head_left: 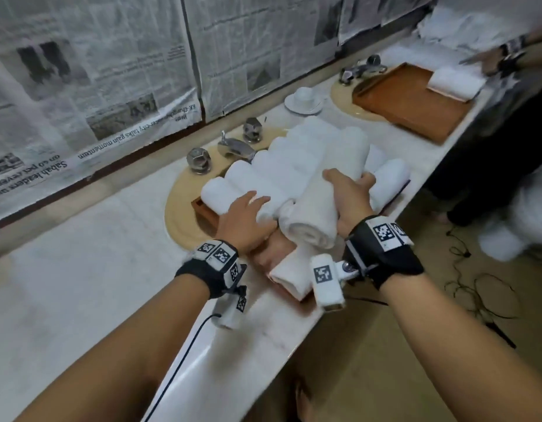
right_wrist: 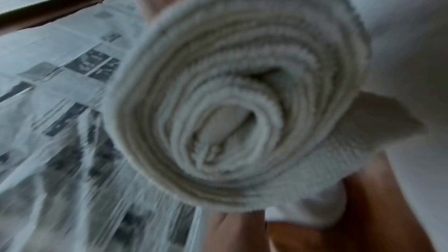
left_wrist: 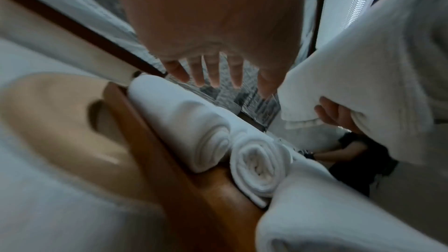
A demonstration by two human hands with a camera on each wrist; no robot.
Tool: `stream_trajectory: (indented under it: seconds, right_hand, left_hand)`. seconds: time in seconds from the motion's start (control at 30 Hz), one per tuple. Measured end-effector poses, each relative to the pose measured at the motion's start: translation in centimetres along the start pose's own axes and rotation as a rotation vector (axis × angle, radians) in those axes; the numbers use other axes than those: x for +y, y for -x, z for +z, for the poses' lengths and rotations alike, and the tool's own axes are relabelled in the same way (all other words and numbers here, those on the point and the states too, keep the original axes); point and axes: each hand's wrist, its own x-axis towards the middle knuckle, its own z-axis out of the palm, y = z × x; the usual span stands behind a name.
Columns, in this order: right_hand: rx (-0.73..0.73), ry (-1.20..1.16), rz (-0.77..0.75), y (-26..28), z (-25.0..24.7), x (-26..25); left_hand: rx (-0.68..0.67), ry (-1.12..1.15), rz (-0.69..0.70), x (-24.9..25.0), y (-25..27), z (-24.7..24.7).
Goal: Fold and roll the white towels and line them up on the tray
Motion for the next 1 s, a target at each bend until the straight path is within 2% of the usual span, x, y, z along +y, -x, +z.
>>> stream_trajectory:
  seconds: [0.1,0.23,0.37,0.4,0.47,0.53,0.57,0.63,0.7,0.77,0.87,0.93,1.0]
  right_hand:
    - [0.130,0.080,0.031,-3.3,-1.3,-0.4]
    - [0.281,0.110,0.090,-6.3,-2.1,-0.6]
    - [0.249,0.297,0.067,-7.0,-1.1,0.2]
    - [0.228,0.333,0.062,-7.2,-0.9,0.3]
    - [0.186,0.416,0.052,-7.6,-0.9,0.3]
    - [0.137,0.468,0.043,-8.0,-1.8,0.3]
    - [0.114,0.474,0.033,-8.3,-2.5,0.5]
    - [0.126,0.467,0.007,-8.8,-4.2,1.0]
    - [0.249,0.417,-0.004,-9.1,-6.2,1.6]
    - [0.336,0.322,0.089,-9.8,-8.0,2.5]
    - [0.300,0.157,0.204,-10.8,-8.8,3.3]
    - [0.295,0.230,0.152,-11.5,-8.6,3.3]
    - [0.273,0.330,0.030,-12.1,-8.3,2.6]
  left_hand:
    - [-0.131,-0.237,-0.051,1.1,-1.7,0.1]
    - [-0.112,-0.304,-0.078,2.4,-2.4,-0.2]
    - [-0.081,-0.348,-0.157,3.8,-3.2,0.0]
    - [-0.040,-0.297,-0.128,4.4,-3.3,0.3]
    - [-0.018,-0.058,0.005,6.2,-3.6,0.9]
    - [-0.120,0.148,0.114,8.5,-3.4,1.6]
    - [-0.153,0.165,0.139,9.3,-3.4,2.1]
    - [-0.148,0.100,0.144,10.4,-3.8,3.0]
    - [-0.113,0.011,0.144,10.6,-4.6,3.4]
    - [-0.072,-0.104,0.166,10.6,-5.0,3.4]
    - [-0.027,-0.244,0.172,10.3,-4.6,3.4]
    - [-0.030,-0.240,0.161,10.0,-4.3,3.7]
    - [-0.040,-0.213,0.150,9.9,-4.4,3.7]
